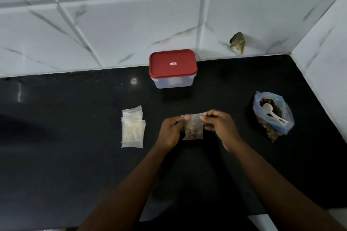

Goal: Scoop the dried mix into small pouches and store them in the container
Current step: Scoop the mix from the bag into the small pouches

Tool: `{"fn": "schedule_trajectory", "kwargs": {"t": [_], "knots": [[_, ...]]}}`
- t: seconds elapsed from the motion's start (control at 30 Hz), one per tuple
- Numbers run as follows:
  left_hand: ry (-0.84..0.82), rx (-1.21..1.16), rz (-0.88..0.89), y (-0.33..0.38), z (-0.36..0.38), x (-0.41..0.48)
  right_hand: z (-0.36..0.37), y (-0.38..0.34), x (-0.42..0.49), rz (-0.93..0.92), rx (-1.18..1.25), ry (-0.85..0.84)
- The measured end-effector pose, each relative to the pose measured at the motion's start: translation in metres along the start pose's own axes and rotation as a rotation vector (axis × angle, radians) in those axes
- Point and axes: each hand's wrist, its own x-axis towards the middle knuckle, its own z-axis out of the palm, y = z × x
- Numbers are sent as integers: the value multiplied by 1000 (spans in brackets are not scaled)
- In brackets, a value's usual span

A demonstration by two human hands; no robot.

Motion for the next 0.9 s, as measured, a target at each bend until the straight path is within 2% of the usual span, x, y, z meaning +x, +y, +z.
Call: {"fn": "schedule_trajectory", "kwargs": {"t": [0.13, 0.37, 0.67, 0.9], "knots": [[41, 61, 8, -4, -24, 0, 28, 3, 5, 32, 70, 20], [156, 40, -41, -8, -59, 4, 63, 0, 22, 13, -1, -4], [224, 312, -16, -22, -77, 39, 82, 2, 52, 79, -66, 14], [223, 197, -189, -5, -76, 61, 86, -1, 74, 100, -80, 58]]}}
